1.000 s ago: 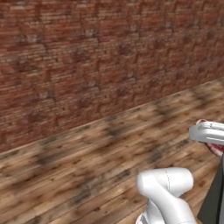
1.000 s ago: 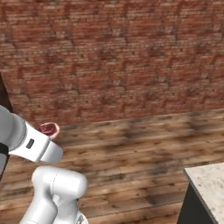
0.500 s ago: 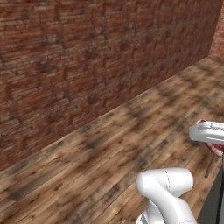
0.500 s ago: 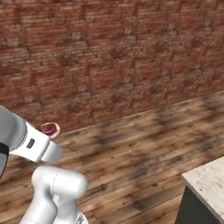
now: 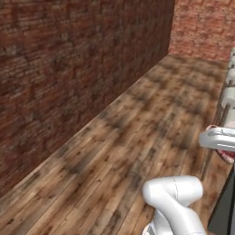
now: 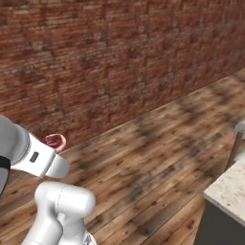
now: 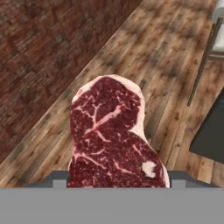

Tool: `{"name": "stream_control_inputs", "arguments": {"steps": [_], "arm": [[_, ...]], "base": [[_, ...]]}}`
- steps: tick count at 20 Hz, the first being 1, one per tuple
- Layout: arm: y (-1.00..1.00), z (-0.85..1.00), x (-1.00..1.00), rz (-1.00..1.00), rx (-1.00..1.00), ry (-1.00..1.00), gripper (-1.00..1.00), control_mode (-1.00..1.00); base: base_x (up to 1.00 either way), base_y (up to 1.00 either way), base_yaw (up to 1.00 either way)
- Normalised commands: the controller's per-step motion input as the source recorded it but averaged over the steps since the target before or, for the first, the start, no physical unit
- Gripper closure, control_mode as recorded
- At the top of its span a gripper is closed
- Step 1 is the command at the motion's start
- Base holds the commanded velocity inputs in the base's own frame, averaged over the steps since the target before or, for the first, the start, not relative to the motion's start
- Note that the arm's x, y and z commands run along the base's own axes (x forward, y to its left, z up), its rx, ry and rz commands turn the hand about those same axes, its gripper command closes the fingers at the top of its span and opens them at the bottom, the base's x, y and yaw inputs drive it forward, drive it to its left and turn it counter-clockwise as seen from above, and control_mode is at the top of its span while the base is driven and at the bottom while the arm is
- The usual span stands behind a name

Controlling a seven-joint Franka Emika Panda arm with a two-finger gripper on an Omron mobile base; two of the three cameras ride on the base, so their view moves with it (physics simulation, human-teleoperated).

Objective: Gather the lime and corn from the fridge and place them on a tray on the dining counter. Then gather the steaks from the fridge and place them on the other tray.

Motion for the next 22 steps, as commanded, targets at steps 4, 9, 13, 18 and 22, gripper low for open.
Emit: {"name": "stream_control_inputs", "arguments": {"steps": [4,9,13,18,22], "arm": [[0.00,0.00,0.00,0.00,0.00,0.00,1.00,1.00],[0.00,0.00,0.00,0.00,0.00,0.00,1.00,1.00],[0.00,0.00,0.00,0.00,0.00,0.00,1.00,1.00],[0.00,0.00,0.00,0.00,0.00,0.00,1.00,1.00],[0.00,0.00,0.00,0.00,0.00,0.00,1.00,1.00]], "base": [[0.53,0.46,-0.47],[0.54,0.54,-0.47],[0.56,0.47,-0.47],[0.63,0.34,-0.45],[0.68,0.32,-0.43]]}}
